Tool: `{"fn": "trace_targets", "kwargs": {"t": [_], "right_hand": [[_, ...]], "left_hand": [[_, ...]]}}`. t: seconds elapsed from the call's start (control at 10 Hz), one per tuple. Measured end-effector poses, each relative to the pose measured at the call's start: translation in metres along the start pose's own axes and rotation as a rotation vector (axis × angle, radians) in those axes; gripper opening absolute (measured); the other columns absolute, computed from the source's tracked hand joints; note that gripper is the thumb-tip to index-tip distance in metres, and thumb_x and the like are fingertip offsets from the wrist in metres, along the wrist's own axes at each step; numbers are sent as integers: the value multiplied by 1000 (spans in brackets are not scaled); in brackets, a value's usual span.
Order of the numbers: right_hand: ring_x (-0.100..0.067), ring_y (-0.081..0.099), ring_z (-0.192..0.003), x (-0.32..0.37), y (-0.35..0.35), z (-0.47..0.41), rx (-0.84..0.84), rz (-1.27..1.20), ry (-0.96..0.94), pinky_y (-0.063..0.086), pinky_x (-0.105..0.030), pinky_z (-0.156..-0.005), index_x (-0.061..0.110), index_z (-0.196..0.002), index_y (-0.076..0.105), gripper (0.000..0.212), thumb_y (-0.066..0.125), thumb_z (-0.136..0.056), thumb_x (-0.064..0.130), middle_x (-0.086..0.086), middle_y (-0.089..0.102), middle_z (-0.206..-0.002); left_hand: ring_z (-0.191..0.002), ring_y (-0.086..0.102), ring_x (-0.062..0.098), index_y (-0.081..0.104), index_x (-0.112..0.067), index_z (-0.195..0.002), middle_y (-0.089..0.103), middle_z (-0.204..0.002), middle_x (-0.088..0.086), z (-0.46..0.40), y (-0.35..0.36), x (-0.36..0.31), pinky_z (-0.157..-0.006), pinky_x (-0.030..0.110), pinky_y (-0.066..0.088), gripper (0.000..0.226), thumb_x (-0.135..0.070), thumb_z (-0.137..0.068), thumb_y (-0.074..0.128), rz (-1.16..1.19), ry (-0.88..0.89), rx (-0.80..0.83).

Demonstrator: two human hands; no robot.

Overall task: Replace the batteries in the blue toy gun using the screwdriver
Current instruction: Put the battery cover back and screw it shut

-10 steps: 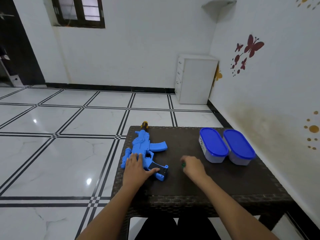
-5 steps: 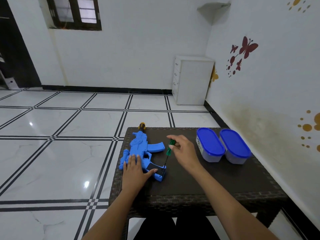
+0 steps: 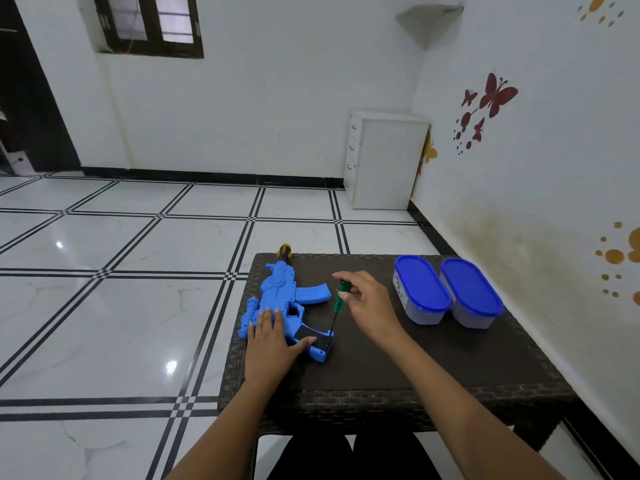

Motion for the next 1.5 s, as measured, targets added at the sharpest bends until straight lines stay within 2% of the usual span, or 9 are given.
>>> {"fn": "trace_targets", "kwargs": {"t": [0.3,0.6,0.7,0.8,0.9,1.0,1.2,1.4,1.5], "right_hand": [[-14,57,-100,2,4,-1,20,74,8,48,-25,-93,16,-120,62,32,58,-89,5,-5,58,-116],[-13,45,-65,12,-2,-6,-75,374,-7,35,-23,-57,13,-80,52,35,57,-86,47,6,43,-73],[-11,44,-65,14,0,-9,-87,304,-8,32,-20,-56,14,-76,51,32,54,-90,42,7,44,-72],[-10,52,-77,18,1,-9,-69,159,-11,41,-16,-64,13,-86,62,13,60,-89,25,4,57,-84],[-16,59,-84,22,6,-10,45,176,-30,52,-32,-80,12,-94,67,11,59,-89,17,-1,62,-93],[-20,61,-100,21,13,-12,198,239,6,50,-36,-93,13,-111,66,26,53,-90,6,-4,62,-114],[-16,50,-72,16,1,-16,131,492,123,37,-25,-58,18,-78,50,32,59,-84,48,5,52,-70],[-21,58,-99,15,10,-11,166,375,79,47,-34,-82,21,-96,57,10,54,-87,18,0,60,-105],[-20,56,-105,14,12,-10,227,375,73,46,-33,-87,17,-108,59,23,46,-91,8,-2,60,-117]], "left_hand": [[-147,2,21,9,-12,-151,7,-159,7,0,0,0,-119,38,2,100,-76,-79,37,12,5,-11],[-147,1,20,9,-12,-151,7,-159,7,1,0,0,-119,38,2,100,-76,-79,37,14,7,-11],[-147,2,21,9,-12,-150,7,-159,8,1,0,0,-119,38,3,100,-76,-79,37,19,7,-10],[-147,2,21,9,-12,-150,7,-159,8,1,-1,-1,-119,38,3,101,-76,-78,37,12,7,-12],[-147,2,21,10,-11,-150,8,-158,8,1,-1,-1,-119,38,4,101,-76,-78,37,15,9,-17],[-147,2,21,10,-11,-150,8,-158,8,1,-1,-1,-119,38,3,101,-76,-79,37,12,12,-14],[-147,1,21,9,-10,-150,8,-158,8,2,-1,-1,-118,38,2,100,-75,-79,38,24,12,-17],[-147,1,21,8,-11,-150,7,-158,8,1,-2,-2,-118,37,1,100,-76,-79,37,22,11,-8],[-147,2,21,8,-11,-150,7,-158,8,1,-1,-1,-118,37,1,101,-76,-79,37,16,7,-6]]}}
Point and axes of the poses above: each hand's wrist, its own z-axis away from the middle knuckle, its own y-axis out of the palm, x = y × z, the point moved 9 cm from there along -z, towards the middle knuckle
